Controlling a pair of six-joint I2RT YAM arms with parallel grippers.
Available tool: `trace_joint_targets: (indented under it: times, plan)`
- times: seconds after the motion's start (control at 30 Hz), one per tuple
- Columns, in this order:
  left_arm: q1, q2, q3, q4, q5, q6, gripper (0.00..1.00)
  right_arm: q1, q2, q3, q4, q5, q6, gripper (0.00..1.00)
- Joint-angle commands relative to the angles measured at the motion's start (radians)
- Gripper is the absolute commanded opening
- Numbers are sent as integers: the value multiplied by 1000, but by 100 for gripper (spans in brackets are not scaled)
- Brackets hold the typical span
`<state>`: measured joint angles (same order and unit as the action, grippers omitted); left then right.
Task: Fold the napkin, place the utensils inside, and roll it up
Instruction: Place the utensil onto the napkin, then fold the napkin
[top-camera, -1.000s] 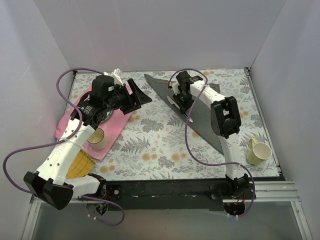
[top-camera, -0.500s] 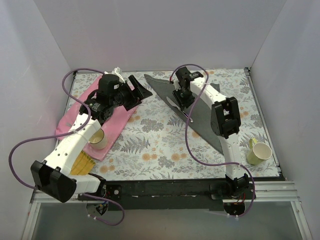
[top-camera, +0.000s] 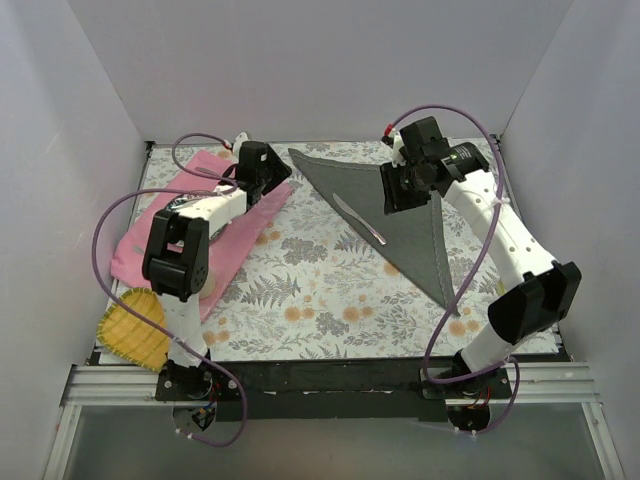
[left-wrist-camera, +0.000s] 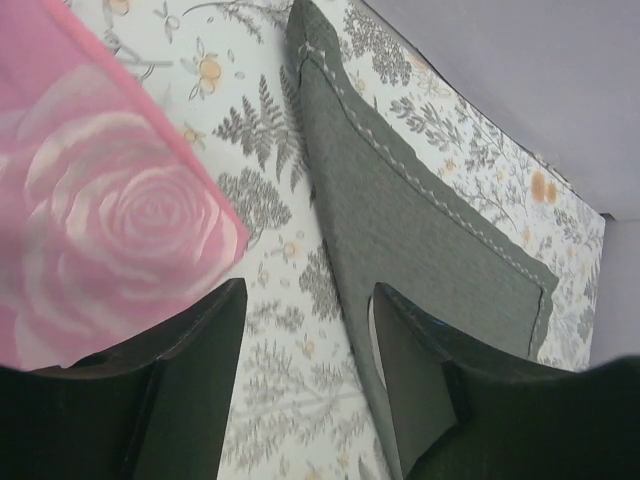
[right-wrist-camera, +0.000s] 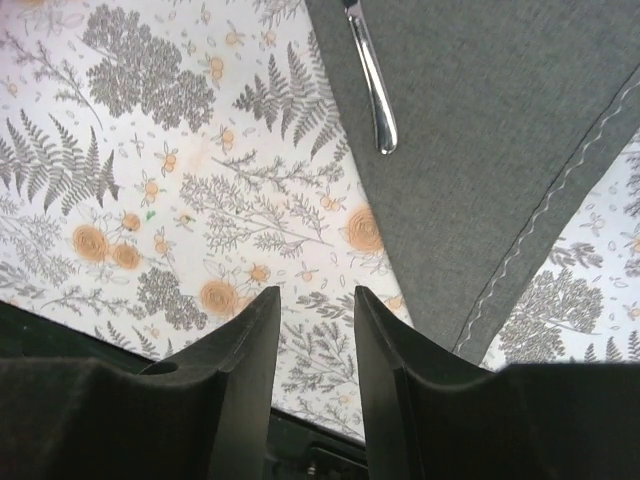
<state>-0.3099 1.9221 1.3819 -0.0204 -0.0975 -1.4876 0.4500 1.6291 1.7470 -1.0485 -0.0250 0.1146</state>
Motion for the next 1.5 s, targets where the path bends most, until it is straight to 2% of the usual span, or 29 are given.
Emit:
trace_joint_targets:
  times: [0.0, 0.17, 0.5, 1.0, 1.13, 1.23, 1.27, 1.33, 1.47]
  plan:
    - [15, 122, 149, 145, -24, 64, 54, -13, -27, -92, -16, -41, 33, 43]
    - [28, 271, 304, 131, -10, 55, 58, -37, -55, -118, -36, -15, 7, 43]
    - [43, 521, 557, 114, -1, -2, 51, -108, -63, -122, -41, -6, -26, 43]
    - [51, 689, 663, 197, 42, -92, 48, -171, -80, -155, -48, -47, -24, 43]
    - [54, 706, 690, 234, 54, -82, 43, -171, -80, -155, -53, -50, -15, 43]
    - [54, 721, 735, 234, 81, -33, 35, -171, -83, -162, -58, -58, -4, 43]
    - [52, 721, 762, 234, 88, -11, 29, -171, -86, -167, -58, -65, 0, 42]
    - [52, 716, 776, 235, 96, 6, 25, -171, -95, -184, -54, -79, 14, 42]
    - [51, 655, 747, 254, 174, 4, 14, -171, -120, -221, -45, -93, 36, 42]
